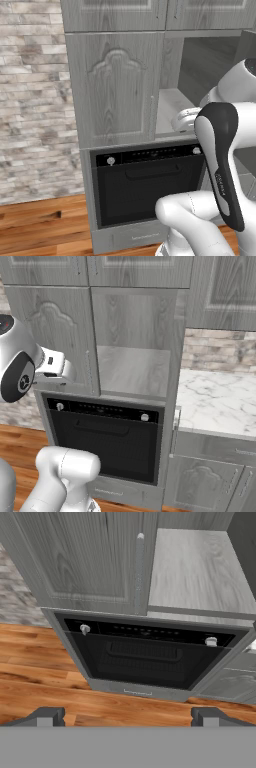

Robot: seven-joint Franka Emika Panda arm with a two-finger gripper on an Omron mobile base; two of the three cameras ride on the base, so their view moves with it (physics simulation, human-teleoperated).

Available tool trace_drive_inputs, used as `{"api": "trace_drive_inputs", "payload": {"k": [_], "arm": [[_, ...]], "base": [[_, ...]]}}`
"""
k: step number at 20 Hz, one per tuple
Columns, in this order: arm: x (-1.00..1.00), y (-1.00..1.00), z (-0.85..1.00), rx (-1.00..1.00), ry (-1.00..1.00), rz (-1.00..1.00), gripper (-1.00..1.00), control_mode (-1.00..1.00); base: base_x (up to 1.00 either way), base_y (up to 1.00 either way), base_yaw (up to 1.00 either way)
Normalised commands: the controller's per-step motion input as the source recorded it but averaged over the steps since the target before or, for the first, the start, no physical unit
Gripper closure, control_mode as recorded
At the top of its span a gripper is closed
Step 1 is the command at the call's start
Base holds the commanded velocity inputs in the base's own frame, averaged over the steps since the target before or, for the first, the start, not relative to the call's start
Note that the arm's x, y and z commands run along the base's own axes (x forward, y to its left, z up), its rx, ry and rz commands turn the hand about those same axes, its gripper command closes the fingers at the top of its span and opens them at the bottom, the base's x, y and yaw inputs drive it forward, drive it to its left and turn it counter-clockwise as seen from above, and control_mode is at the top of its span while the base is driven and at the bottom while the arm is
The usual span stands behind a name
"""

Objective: Open the cabinet. Pick the sponge and place it next to the sink. Then close the cabinet.

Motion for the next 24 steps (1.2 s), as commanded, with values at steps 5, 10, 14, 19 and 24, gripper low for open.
{"api": "trace_drive_inputs", "payload": {"k": [5,10,14,19,24], "arm": [[0.0,0.0,0.0,0.0,0.0,0.0,-1.0,-1.0],[-0.08,-0.17,0.0,0.02,-0.01,-0.02,-1.0,-1.0],[-0.58,-0.54,0.0,0.16,-0.23,-0.08,-1.0,-1.0],[-0.9,-0.53,0.17,0.13,-0.33,-0.01,-1.0,-1.0],[-0.75,-0.04,0.65,-0.01,0.03,0.0,-1.0,-1.0]], "base": [[0.0,0.0,0.0],[0.0,0.0,0.0],[0.0,0.0,0.0],[0.0,0.0,0.0],[0.0,0.0,0.0]]}}
